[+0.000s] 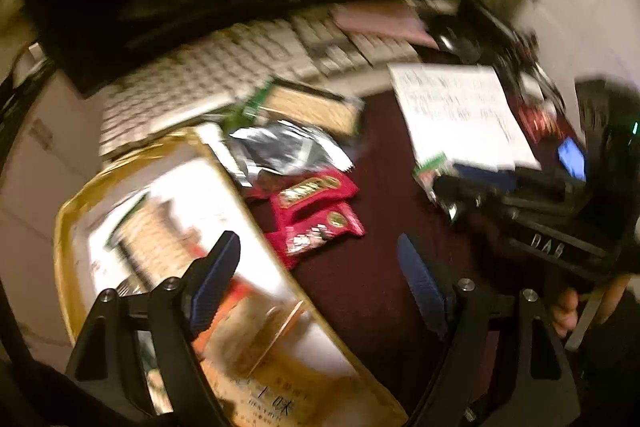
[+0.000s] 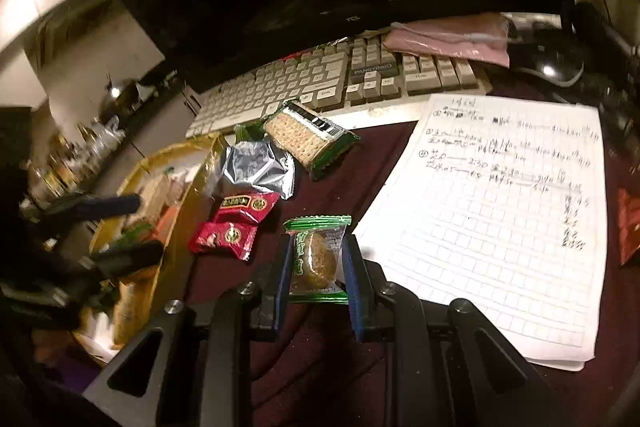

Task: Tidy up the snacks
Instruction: 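Grasp the small green-wrapped sweet with the right gripper while the left grasps a red candy pack, then carry the sweet and red candy pack over the tray and release both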

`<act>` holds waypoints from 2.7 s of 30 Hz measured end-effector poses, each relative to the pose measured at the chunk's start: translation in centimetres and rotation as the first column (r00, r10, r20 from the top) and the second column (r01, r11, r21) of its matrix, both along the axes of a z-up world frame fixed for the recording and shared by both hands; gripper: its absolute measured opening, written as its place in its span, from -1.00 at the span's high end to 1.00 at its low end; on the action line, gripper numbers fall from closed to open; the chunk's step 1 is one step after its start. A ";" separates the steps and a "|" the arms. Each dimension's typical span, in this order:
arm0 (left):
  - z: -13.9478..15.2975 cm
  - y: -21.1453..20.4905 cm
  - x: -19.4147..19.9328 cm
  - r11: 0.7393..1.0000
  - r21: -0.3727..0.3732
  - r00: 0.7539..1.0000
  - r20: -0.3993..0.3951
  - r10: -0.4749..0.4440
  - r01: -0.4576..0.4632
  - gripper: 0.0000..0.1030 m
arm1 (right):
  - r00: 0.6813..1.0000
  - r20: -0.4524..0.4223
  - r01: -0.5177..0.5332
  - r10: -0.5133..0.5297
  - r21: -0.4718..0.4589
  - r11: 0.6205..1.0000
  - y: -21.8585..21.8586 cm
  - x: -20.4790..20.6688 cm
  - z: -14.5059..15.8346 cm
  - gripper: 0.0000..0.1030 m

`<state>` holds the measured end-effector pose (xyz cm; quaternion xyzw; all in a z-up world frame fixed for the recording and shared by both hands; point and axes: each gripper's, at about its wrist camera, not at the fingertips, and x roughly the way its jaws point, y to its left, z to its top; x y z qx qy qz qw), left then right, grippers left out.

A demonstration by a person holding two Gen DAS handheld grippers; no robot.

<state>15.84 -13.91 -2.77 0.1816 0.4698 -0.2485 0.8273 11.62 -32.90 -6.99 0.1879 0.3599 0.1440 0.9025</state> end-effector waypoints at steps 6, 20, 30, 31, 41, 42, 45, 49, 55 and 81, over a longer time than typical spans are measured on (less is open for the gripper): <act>-0.8 -2.5 2.3 0.983 0.111 0.987 -0.090 -0.134 0.144 -0.57 | 0.999 0.041 -0.027 0.024 0.061 0.998 -0.5 -0.5 0.2 0.54; -4.9 -4.5 4.8 0.913 0.258 0.926 -0.294 -0.238 0.316 -0.18 | 0.996 0.059 -0.074 0.067 0.136 0.988 -1.2 -0.4 -0.1 0.54; -5.2 -5.5 4.6 0.928 0.224 0.914 -0.349 -0.208 0.297 0.60 | 0.997 0.054 -0.069 0.061 0.146 0.987 -1.3 -0.3 -0.2 0.54; -5.1 -5.5 4.7 0.935 0.220 0.919 -0.343 -0.194 0.279 0.60 | 0.997 0.054 -0.067 0.060 0.145 0.987 -1.3 -0.3 -0.2 0.54; 1.6 -1.9 0.8 0.987 -0.156 0.977 -0.215 -0.002 -0.033 0.60 | 0.997 0.064 -0.057 0.048 0.148 0.987 -1.4 -0.7 0.0 0.54; 2.1 -1.4 0.0 0.979 -0.196 0.979 -0.203 0.020 -0.060 0.60 | 0.997 0.065 -0.057 0.049 0.145 0.988 -1.4 -0.8 0.0 0.54; 3.9 1.9 -3.1 0.941 -0.293 0.982 -0.132 0.134 -0.168 0.60 | 0.996 0.071 -0.064 0.055 0.132 0.989 -1.2 -1.0 0.2 0.54; 4.6 7.0 -3.7 0.886 -0.325 0.944 -0.104 0.312 -0.329 0.60 | 0.993 0.092 -0.081 0.071 0.118 0.990 -0.7 -1.3 0.7 0.54; 5.4 15.2 -3.8 0.758 -0.375 0.834 -0.085 0.545 -0.533 0.60 | 0.969 0.124 -0.225 0.212 0.106 0.968 3.5 -1.8 2.4 0.54; 1.1 18.5 -0.6 0.671 -0.322 0.734 -0.135 0.665 -0.667 0.49 | 0.857 0.025 -0.510 0.515 -0.109 0.853 16.4 -2.3 1.9 0.51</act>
